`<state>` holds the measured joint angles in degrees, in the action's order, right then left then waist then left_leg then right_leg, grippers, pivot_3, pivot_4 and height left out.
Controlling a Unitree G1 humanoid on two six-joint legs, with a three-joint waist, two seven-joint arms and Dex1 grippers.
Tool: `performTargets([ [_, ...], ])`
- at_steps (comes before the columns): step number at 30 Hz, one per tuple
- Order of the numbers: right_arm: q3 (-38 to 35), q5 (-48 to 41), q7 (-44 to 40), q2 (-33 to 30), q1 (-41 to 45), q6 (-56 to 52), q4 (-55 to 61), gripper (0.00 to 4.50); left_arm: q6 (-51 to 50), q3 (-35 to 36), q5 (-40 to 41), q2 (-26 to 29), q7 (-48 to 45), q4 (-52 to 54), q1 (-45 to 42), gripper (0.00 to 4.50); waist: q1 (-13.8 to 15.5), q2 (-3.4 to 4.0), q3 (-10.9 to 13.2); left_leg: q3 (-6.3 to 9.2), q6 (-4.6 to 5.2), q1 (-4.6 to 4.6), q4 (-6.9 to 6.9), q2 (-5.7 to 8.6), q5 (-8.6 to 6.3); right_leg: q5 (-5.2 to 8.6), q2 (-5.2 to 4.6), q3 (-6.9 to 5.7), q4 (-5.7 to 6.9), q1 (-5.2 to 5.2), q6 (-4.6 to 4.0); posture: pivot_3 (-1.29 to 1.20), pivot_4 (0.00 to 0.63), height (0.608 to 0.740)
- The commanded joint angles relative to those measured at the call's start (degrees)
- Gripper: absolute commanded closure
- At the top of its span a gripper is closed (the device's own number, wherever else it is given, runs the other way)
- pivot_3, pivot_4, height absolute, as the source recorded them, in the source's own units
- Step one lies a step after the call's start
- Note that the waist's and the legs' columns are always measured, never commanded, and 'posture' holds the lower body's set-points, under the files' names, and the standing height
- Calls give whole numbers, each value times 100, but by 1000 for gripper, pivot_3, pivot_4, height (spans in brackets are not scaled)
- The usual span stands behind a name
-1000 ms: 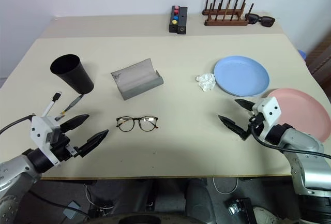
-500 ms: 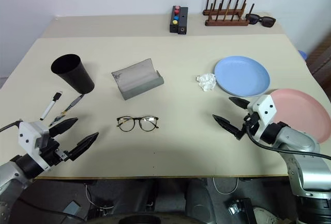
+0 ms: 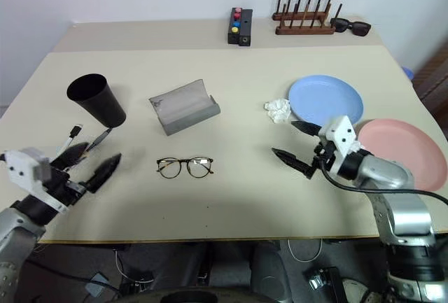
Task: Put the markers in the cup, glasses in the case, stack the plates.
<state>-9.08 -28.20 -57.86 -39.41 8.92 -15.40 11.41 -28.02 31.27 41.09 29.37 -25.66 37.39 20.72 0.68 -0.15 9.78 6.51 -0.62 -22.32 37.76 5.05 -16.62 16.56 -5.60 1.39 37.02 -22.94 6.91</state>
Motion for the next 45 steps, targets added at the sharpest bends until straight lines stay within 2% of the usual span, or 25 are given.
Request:
performTargets([
  [1,357,-34,-813,-115,459,248,-435,112,-531,378,46,276,455,75,47,0,-9,-5,3,-1,0,0,0,0,0,0,0,0,-1,0,0,0,150,740],
  [9,757,105,-1386,142,1133,714,-1221,112,-1711,878,380,560,1375,38,-256,0,3,-6,4,1,-1,-1,0,1,0,0,-1,0,2,-2,0,0,150,740],
  [14,833,-84,-1513,400,1589,541,-1446,112,-2435,951,497,1146,1448,-384,-737,0,-6,-5,5,2,-11,-2,-3,1,6,-2,1,0,15,-15,-2,0,150,740],
  [20,745,-266,-1386,668,1931,286,-1504,112,-2575,542,-5,1589,1235,-816,-859,0,-12,-5,5,-1,-36,-4,-27,1,21,-2,0,3,9,-29,-3,0,150,740],
  [28,786,-308,-1301,739,1904,157,-1264,112,-2987,232,-340,1740,1229,-1511,-1347,0,-6,-5,5,1,-39,-4,-49,0,22,-3,1,4,11,-42,-5,0,150,740],
  [37,829,-382,-1218,830,1877,6,-996,112,-3378,-252,-432,2195,652,-2334,-2374,0,-17,-6,5,3,-68,-5,-50,1,39,-4,0,2,13,-45,-5,0,150,740],
  [45,798,-347,-1168,879,1856,40,-981,112,-3285,-855,-683,2804,-297,-3014,-2767,0,-78,-6,5,2,-70,-6,-60,0,41,-4,1,3,15,-52,-6,0,150,740],
])
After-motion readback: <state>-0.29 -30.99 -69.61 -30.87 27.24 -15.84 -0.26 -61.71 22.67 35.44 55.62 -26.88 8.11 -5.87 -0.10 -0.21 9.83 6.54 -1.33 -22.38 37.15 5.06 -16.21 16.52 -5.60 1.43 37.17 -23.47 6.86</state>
